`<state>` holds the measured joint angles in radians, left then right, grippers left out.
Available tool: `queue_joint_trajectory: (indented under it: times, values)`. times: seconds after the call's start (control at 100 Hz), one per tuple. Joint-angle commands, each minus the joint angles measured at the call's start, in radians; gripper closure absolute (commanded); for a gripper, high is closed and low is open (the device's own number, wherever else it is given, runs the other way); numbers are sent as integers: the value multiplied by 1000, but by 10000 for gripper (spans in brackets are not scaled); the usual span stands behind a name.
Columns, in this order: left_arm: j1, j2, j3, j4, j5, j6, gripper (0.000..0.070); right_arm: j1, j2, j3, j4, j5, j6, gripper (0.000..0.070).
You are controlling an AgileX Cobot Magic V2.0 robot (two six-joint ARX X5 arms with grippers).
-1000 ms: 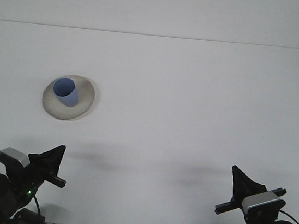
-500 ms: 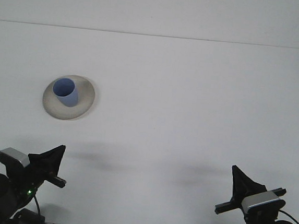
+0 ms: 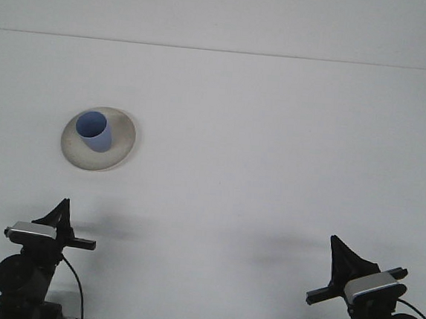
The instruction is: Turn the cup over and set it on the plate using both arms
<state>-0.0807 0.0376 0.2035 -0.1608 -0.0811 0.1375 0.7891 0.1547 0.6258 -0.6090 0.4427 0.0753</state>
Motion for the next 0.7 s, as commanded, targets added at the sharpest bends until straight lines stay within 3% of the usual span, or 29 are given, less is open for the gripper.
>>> queue_joint_trajectory:
  times: [0.0,0.28,0.69]
  values:
    - [9,-23,-54,53,-6,36,687,6,3,4,11,2,7,693]
    - [18,-35,-189,172,-6,26,687,6,3,4,11,2,7,693]
    - [22,-35,-190,164,-1,-11,687,6,3,4,11,2,7,693]
